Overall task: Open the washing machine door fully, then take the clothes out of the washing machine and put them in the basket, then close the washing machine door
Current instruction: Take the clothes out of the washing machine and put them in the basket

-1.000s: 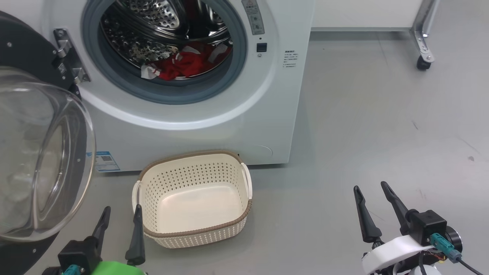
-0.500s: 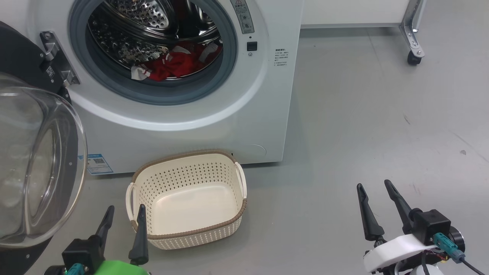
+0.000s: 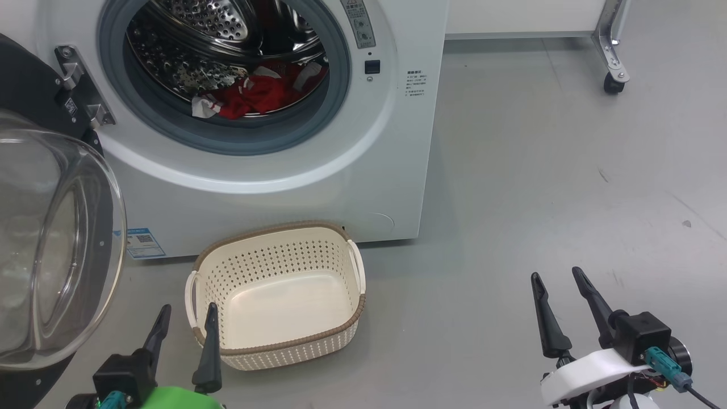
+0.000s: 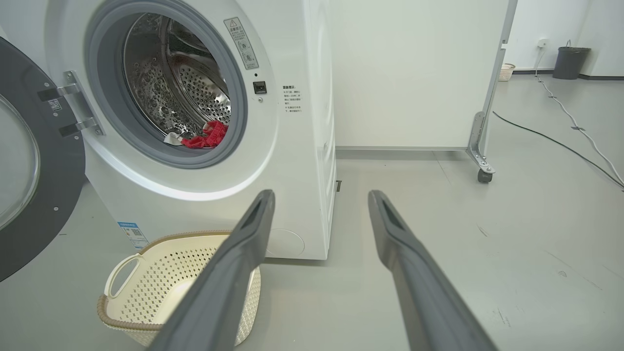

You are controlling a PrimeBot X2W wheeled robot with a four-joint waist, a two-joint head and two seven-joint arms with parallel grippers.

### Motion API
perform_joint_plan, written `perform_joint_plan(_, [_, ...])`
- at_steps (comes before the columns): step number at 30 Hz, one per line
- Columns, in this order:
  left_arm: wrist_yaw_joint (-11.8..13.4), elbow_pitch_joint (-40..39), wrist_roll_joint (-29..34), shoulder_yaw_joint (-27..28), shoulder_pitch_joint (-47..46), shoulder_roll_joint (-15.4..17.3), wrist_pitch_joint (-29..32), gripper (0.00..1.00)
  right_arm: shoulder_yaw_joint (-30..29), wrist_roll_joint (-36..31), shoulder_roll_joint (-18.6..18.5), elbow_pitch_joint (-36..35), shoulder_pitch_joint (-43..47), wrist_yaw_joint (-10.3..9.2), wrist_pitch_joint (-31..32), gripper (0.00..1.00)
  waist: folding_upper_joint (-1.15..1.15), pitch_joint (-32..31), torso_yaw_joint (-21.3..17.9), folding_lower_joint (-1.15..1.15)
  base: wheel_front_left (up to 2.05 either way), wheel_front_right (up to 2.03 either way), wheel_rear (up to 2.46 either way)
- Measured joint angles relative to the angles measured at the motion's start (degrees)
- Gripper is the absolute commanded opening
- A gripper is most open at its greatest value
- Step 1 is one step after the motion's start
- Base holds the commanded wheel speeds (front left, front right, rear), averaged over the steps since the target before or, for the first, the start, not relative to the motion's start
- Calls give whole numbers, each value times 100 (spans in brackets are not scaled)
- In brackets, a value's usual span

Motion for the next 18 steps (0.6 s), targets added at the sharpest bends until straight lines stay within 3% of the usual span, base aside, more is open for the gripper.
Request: perform_joint_plan(18, [94, -51, 93, -38, 0, -18, 8, 100, 4, 89, 4, -36, 30, -1, 0, 100, 0, 35, -68, 0, 26, -27, 1])
